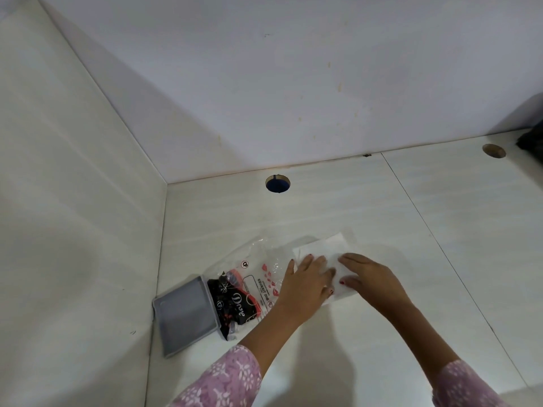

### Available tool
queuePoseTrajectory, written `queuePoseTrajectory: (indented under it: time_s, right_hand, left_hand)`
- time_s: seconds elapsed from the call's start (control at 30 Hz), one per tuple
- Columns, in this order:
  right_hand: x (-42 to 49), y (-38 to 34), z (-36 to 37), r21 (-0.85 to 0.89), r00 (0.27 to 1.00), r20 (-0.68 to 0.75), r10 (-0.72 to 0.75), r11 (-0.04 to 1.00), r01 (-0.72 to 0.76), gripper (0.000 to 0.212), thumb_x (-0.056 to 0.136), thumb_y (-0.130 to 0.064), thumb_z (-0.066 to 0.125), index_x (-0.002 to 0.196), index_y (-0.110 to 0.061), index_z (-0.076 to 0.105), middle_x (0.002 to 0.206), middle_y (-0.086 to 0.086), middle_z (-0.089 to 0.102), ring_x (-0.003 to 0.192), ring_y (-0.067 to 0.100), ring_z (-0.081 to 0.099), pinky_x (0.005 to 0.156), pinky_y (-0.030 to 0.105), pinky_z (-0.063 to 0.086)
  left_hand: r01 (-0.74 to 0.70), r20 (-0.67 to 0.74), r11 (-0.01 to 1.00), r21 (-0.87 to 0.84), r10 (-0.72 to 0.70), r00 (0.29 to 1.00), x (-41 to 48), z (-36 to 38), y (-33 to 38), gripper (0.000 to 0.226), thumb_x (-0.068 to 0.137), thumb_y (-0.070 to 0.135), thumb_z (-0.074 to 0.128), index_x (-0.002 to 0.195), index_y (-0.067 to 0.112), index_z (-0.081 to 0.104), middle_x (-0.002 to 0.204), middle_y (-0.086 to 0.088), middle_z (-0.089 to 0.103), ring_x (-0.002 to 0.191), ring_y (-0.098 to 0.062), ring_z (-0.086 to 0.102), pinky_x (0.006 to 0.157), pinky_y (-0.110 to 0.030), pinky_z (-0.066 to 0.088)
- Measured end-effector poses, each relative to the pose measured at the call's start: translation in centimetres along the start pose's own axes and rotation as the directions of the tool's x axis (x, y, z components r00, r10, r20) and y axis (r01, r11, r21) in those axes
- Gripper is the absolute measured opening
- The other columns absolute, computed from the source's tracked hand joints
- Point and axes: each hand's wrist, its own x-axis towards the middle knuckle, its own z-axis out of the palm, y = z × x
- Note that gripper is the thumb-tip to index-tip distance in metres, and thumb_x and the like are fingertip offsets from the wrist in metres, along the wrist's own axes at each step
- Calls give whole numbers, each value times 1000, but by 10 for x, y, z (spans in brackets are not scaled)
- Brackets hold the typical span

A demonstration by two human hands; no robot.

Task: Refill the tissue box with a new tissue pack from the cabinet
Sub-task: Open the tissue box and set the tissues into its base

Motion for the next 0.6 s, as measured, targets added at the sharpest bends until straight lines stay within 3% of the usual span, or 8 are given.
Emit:
queuePoseTrajectory:
  time_s: [0.07, 0.17, 0.27, 0.37, 0.47, 0.6]
  right_hand:
    - [0, 1, 8, -33, 1000, -12, -1, 999, 0, 42, 88, -26, 52, 129, -21, 49, 144, -3, 43, 132, 18, 40, 110, 33, 26]
    - [-2, 3, 25, -143, 998, -60, 35, 989, -44, 43, 87, -29, 54, 129, -24, 48, 144, -7, 44, 143, 27, 15, 113, 54, 10]
    - [1, -4, 24, -224, 991, -29, 134, 965, -137, 43, 86, -34, 51, 129, -33, 46, 144, -15, 42, 145, 28, -2, 111, 61, 3]
    - [6, -14, 21, -258, 993, -23, 114, 959, -116, 37, 86, -26, 50, 122, -35, 51, 144, -13, 41, 145, 28, -4, 109, 64, 4]
    - [14, -16, 13, -340, 1000, 8, 6, 941, -3, 58, 81, -30, 61, 134, -33, 38, 153, -5, 27, 144, 30, -6, 109, 65, 4]
    - [25, -6, 1, -485, 985, 168, 39, 873, 48, 80, 75, -52, 59, 142, -35, 19, 158, -6, 7, 141, 38, -16, 105, 70, -2]
  left_hand:
    - [47, 69, 997, 65, -51, 996, 1, 3, -2, 46, 94, 32, 38, 139, 26, 29, 156, -2, 15, 145, -23, 5, 114, -56, 6]
    - [54, 136, 985, 162, -77, 988, 3, 9, -3, 49, 95, 32, 36, 142, 29, 20, 158, -1, 7, 145, -22, -1, 113, -57, -3]
    - [57, 163, 978, 199, -91, 982, 8, 8, 0, 49, 94, 30, 38, 141, 27, 23, 157, -4, 10, 145, -25, 3, 111, -61, -5]
    - [50, 146, 974, 223, -84, 986, 10, 3, 4, 50, 90, 24, 46, 138, 20, 30, 154, -8, 17, 144, -29, 8, 112, -61, -3]
    - [90, 52, 970, 226, -104, 993, 8, 2, 6, 55, 85, 24, 54, 135, 10, 34, 148, -12, 27, 141, -30, 15, 114, -57, -1]
    - [190, 142, 936, 296, -240, 960, 8, 3, 4, 71, 87, 39, 51, 142, 10, 17, 154, -8, 16, 144, -24, 7, 112, -58, -8]
